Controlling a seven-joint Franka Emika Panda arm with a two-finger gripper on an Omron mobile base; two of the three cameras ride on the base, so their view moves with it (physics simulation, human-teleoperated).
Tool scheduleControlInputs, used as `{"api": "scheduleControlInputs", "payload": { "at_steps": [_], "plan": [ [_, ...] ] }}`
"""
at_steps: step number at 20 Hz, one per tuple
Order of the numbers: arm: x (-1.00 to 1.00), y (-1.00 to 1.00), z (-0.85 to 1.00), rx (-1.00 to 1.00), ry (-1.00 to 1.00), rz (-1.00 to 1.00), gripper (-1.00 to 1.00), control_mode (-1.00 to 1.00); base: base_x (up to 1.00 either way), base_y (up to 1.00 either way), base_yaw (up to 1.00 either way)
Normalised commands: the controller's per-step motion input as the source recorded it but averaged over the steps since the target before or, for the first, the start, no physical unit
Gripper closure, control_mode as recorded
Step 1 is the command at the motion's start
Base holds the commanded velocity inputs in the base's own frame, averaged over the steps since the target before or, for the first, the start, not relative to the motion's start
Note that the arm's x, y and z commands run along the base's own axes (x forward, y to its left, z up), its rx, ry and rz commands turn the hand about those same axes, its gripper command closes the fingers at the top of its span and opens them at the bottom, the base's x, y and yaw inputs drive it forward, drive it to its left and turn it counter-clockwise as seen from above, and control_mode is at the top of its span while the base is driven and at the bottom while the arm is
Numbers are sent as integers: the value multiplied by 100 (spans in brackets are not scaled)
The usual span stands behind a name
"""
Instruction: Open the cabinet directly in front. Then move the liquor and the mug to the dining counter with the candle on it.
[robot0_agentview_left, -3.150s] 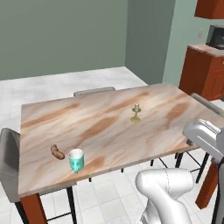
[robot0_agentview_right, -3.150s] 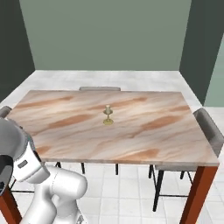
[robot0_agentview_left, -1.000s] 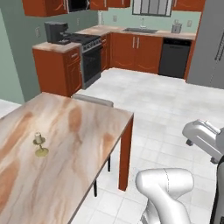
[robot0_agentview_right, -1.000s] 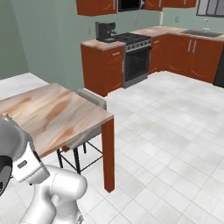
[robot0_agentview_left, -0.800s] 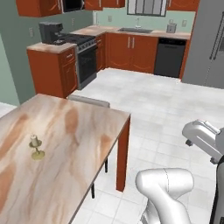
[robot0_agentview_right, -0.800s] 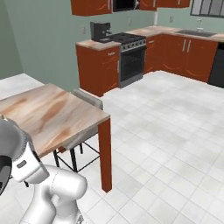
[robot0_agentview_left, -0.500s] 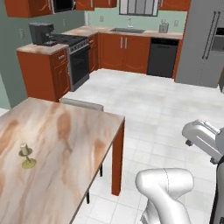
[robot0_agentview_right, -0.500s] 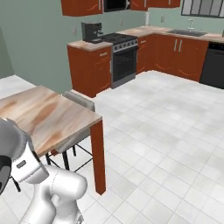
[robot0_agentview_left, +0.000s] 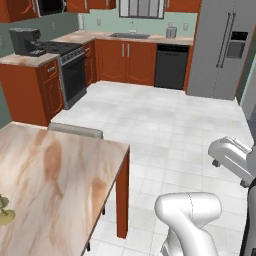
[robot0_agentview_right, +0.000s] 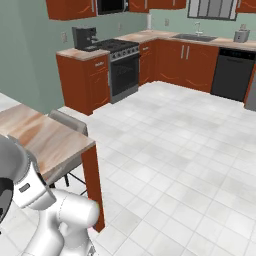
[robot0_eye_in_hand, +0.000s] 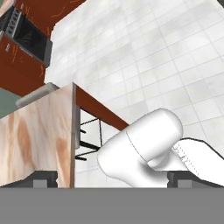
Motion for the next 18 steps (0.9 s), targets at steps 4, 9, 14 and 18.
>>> {"api": "scheduleControlInputs", "payload": {
  "at_steps": [4, 9, 14, 18],
  "plan": [
    [0, 0, 0, 0, 0, 0, -100, 100, 62, -6, -14],
    [0, 0, 0, 0, 0, 0, -100, 100, 53, -9, -12],
    [0, 0, 0, 0, 0, 0, -100, 100, 69, -2, -6],
    [0, 0, 0, 0, 0, 0, -100, 100, 78, -1, 0]
  ]
}}
